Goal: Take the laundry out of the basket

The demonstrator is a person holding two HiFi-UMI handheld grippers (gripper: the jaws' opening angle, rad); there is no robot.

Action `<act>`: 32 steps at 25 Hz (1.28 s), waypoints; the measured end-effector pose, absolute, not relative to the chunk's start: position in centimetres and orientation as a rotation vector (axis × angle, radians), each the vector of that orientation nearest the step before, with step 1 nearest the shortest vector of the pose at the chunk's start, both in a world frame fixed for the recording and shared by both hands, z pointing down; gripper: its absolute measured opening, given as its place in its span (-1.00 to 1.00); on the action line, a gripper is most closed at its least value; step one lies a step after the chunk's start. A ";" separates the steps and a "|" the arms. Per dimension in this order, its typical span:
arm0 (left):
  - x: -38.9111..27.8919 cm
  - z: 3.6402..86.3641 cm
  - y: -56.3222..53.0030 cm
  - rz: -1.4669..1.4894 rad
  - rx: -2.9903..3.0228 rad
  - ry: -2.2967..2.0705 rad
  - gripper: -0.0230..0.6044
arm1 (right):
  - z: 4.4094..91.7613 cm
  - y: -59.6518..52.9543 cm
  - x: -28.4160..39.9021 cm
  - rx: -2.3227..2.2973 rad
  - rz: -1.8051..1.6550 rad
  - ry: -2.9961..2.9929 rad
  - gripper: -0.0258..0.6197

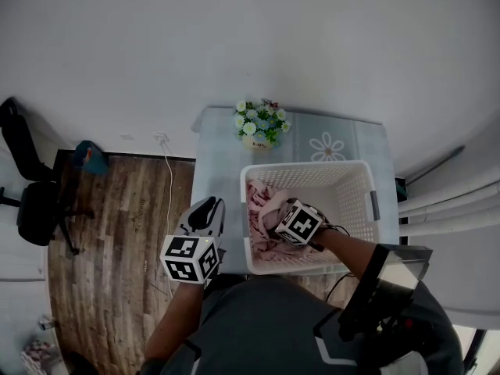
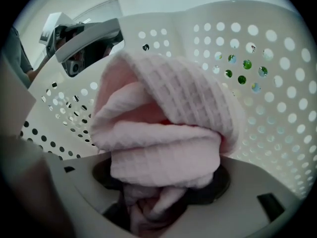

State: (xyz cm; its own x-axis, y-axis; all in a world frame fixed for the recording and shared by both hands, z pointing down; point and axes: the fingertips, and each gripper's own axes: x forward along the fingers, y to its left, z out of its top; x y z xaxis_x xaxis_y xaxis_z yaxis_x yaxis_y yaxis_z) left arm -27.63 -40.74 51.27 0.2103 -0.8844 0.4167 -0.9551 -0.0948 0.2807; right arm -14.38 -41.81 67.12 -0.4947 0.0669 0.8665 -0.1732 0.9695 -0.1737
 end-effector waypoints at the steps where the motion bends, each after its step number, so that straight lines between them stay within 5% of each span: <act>1: -27.8 51.0 -40.6 0.182 2.003 -1.709 -0.71 | 66.9 -41.9 -14.5 0.080 0.296 -2.080 0.13; 32: -22.8 40.0 -33.9 0.050 2.038 -2.037 -0.75 | 45.3 -42.1 -11.2 0.253 0.160 -2.700 0.11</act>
State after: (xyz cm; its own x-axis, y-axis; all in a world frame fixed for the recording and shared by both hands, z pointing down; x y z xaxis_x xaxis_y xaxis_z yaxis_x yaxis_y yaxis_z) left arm -22.82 -33.89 40.00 0.0172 -0.9785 0.2054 -0.9874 0.0157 0.1573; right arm -11.16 -42.08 45.31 -0.8944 -0.1526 0.4204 -0.2010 0.9769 -0.0732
